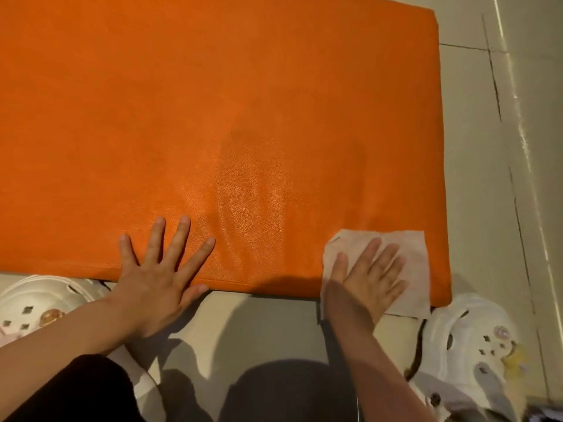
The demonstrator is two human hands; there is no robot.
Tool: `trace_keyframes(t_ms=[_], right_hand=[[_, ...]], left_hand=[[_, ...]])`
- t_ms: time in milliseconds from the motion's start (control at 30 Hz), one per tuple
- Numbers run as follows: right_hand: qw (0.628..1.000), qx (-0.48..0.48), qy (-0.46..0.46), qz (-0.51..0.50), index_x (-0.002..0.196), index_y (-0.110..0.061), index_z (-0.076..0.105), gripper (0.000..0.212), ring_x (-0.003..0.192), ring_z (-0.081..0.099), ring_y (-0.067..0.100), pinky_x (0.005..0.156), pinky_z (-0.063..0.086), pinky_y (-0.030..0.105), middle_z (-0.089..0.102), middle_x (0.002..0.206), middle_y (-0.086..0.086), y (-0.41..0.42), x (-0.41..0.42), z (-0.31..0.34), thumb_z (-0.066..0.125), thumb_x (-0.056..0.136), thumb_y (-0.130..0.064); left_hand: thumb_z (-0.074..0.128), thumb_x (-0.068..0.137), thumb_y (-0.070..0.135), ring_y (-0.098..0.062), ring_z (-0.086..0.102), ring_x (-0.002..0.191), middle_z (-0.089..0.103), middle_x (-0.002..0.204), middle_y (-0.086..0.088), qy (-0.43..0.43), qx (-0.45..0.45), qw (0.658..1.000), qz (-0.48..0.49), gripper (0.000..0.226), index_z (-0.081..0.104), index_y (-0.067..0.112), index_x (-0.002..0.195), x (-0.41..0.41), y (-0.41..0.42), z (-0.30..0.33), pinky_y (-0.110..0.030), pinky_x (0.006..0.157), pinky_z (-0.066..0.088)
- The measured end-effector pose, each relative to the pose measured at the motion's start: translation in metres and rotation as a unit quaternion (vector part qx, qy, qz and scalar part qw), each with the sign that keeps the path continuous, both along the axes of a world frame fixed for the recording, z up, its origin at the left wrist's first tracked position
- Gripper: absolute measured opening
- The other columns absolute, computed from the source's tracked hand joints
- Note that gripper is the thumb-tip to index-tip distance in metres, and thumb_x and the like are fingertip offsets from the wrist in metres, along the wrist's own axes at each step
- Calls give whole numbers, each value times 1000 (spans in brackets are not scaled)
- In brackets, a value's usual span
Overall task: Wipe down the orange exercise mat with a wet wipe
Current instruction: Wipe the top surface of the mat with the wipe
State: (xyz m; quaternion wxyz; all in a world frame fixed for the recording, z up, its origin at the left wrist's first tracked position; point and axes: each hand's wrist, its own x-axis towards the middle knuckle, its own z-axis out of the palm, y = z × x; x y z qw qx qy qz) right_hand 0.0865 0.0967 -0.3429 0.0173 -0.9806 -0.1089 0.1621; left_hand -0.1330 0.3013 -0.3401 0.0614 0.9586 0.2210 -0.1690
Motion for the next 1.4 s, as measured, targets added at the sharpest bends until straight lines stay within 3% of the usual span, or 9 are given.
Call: trace_keyframes(t_ms=[167,333,533,667,833,1033,1200,1300,1400], right_hand=[[995,37,15,94,156,-15,17,72,149,11,38,118,0,48,13,162,17,0,-43,-2,15,98,-58],[998,-10,2,56,150,-30,-26,71,150,-16,24,119,-13,43,-24,161,3,-34,32,0,-11,91,-65],[999,6,-23,-41,156,-18,-8,75,151,-6,29,120,-4,51,-10,164,8,-23,114,-1,9,98,-62],[998,9,-30,-52,156,-13,-7,74,150,-10,32,118,-9,54,-10,164,12,14,108,-3,15,101,-56],[988,44,-6,150,156,-17,-9,72,149,-17,32,115,-16,55,-16,163,10,90,66,-5,14,101,-57],[902,52,12,428,157,-23,-5,67,151,-11,24,117,-15,45,-11,164,4,125,79,-4,11,101,-57],[979,17,-11,201,157,-18,-6,77,151,-8,26,121,-5,49,-11,164,10,59,201,7,10,97,-64],[992,4,-4,123,157,-16,-8,73,151,-9,30,122,-3,49,-13,164,11,44,215,12,10,101,-59],[997,12,-5,78,156,-12,-10,73,150,-13,33,120,-9,48,-15,163,13,77,177,7,11,101,-56]], left_hand=[[13,98,65,-36,-8,150,20,161,-18,-10,4,1000,-1,67,20,32,156,-2,2,0,-82,89,21],[13,98,65,-35,-9,150,21,161,-18,-21,11,1000,-2,67,18,33,157,-3,2,0,-81,89,21],[13,99,64,-37,-6,150,21,160,-19,-20,20,1000,-2,66,23,31,155,-3,-1,0,-80,90,20],[12,100,62,-49,15,143,23,158,-24,1,19,1000,1,66,28,26,153,1,-4,5,-80,89,20],[13,100,61,-53,22,140,25,158,-23,29,7,1000,-4,64,25,29,154,3,-5,12,-82,89,23],[31,91,61,-42,47,125,49,145,-15,-17,-3,998,57,65,44,26,145,18,10,39,-61,80,48],[30,73,87,-42,35,136,35,154,-21,40,7,994,104,97,31,32,152,25,36,40,-67,85,39],[21,49,106,-41,21,145,18,162,-17,86,8,979,183,123,-1,46,155,29,46,45,-75,91,32],[9,36,110,-32,-7,151,-24,161,-3,104,-15,969,223,130,-34,48,142,29,55,43,-68,106,22]])
